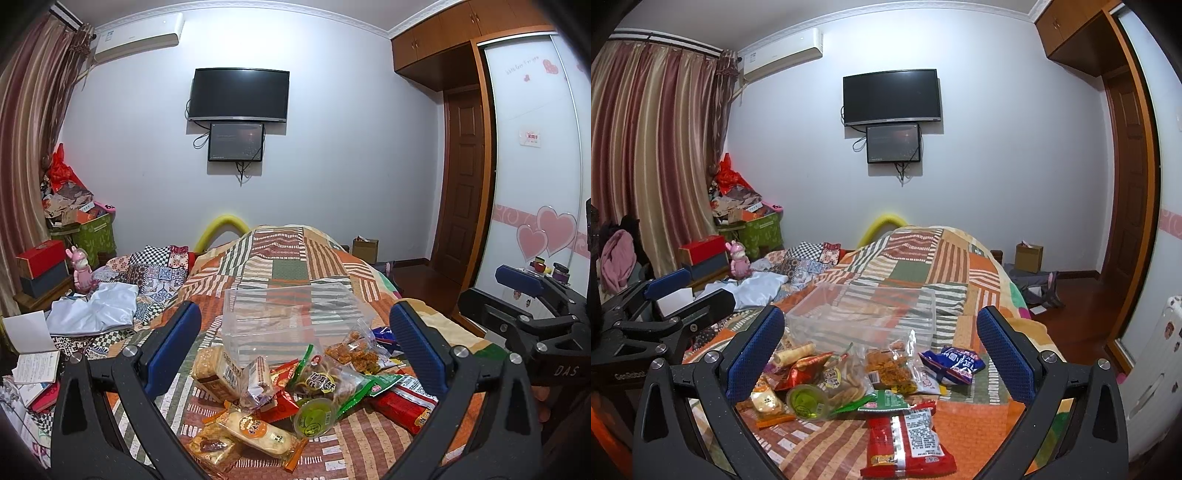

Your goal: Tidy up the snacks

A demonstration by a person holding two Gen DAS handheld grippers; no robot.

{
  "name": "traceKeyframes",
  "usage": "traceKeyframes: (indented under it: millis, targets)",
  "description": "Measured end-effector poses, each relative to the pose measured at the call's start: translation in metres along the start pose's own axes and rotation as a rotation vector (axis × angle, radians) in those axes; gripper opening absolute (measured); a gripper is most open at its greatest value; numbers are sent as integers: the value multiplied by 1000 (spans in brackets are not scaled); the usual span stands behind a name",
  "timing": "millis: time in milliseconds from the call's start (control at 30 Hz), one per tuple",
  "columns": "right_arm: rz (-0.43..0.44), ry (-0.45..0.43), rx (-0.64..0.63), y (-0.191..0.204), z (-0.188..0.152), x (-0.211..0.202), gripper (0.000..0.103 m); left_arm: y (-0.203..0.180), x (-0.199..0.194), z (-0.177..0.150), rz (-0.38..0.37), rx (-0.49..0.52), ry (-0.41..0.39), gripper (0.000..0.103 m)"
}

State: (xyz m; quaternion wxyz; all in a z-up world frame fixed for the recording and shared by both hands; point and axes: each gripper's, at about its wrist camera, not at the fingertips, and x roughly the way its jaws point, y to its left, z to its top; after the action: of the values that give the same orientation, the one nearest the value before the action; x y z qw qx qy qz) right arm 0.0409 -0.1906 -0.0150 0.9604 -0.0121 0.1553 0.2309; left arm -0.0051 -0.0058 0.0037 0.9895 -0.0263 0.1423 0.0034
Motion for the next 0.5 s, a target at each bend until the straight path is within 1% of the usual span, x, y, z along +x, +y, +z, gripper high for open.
traceKeyframes:
  millis: [500]
  targets:
    - [1, -3, 1, 2, 1, -1, 103, 0, 1, 0, -2, -1, 0, 103]
